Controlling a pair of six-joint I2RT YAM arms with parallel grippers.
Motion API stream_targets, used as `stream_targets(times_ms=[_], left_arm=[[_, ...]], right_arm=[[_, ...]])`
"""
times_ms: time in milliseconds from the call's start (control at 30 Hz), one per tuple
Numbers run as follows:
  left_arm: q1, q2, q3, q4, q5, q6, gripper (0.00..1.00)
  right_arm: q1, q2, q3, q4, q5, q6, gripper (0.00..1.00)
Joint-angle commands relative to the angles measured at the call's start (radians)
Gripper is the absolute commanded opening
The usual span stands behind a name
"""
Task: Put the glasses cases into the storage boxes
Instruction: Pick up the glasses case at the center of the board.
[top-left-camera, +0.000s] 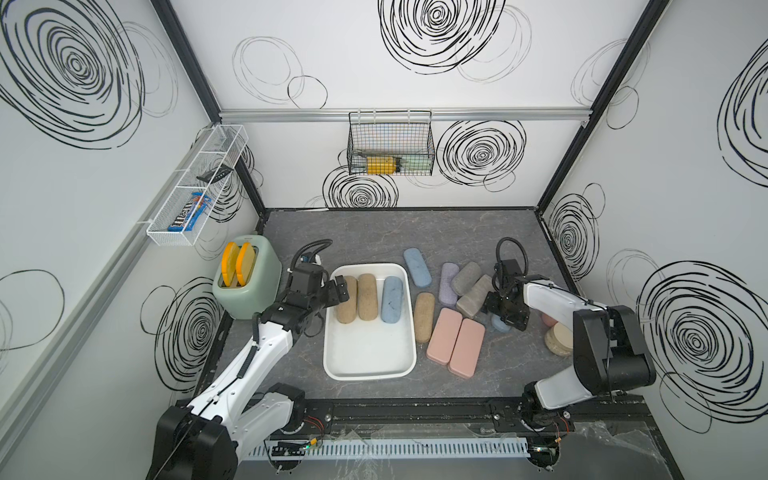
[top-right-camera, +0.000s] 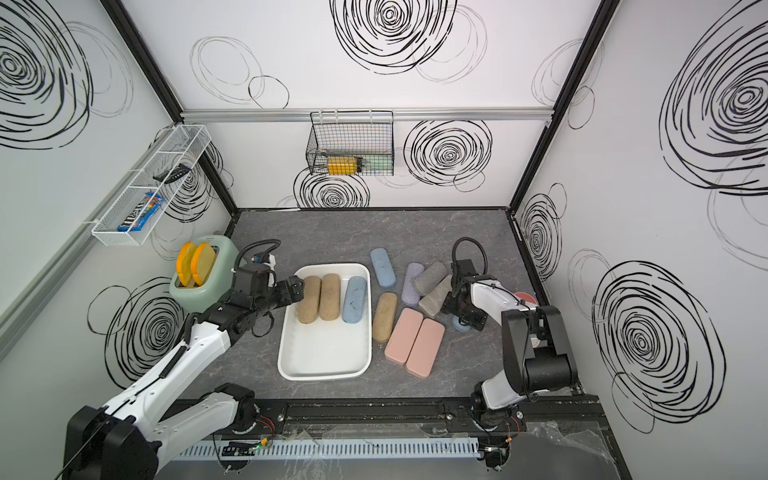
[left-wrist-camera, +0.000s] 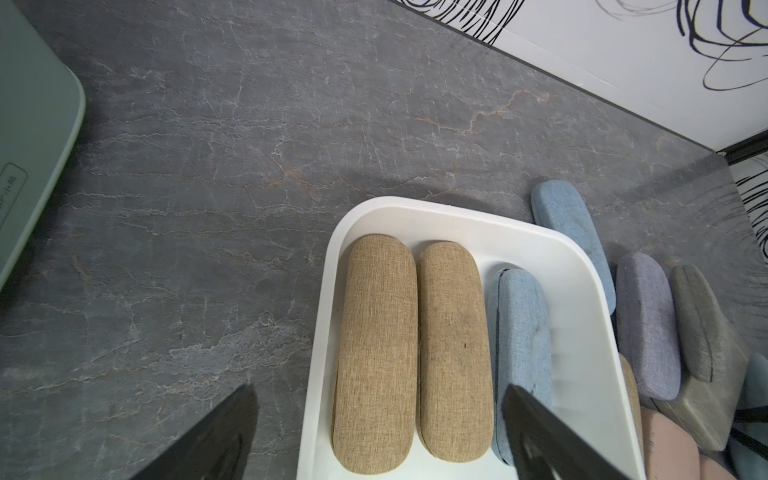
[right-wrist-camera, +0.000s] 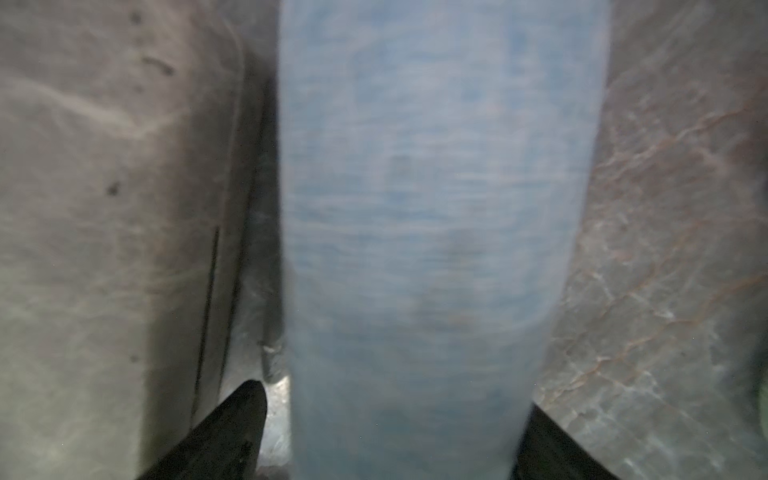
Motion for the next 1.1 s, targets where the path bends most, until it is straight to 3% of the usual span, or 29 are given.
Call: stream_targets(times_ms=[0, 167, 733, 1067], left_arm=[[0.008, 0.005, -0.002, 0.032, 0.009, -0.013, 0.96], [0.008, 0.003, -0.003, 0.032, 0.014, -0.011, 0.96], [0.003, 0.033, -0.001, 0.027, 0.024, -0.014, 1.0], [0.005, 0.047, 0.001, 0.027, 0.03, -0.014, 1.0]], right_arm=[[0.031, -0.019, 0.043, -0.054, 0.06, 0.025, 0.9], [0.036, -0.025, 0.044, -0.046, 0.071, 0.023, 0.91], [-0.012, -0.021, -0.012, 0.04, 0.049, 0.003, 0.76], [0.001, -0.081, 0.022, -0.029, 0.08, 0.001, 0.6]])
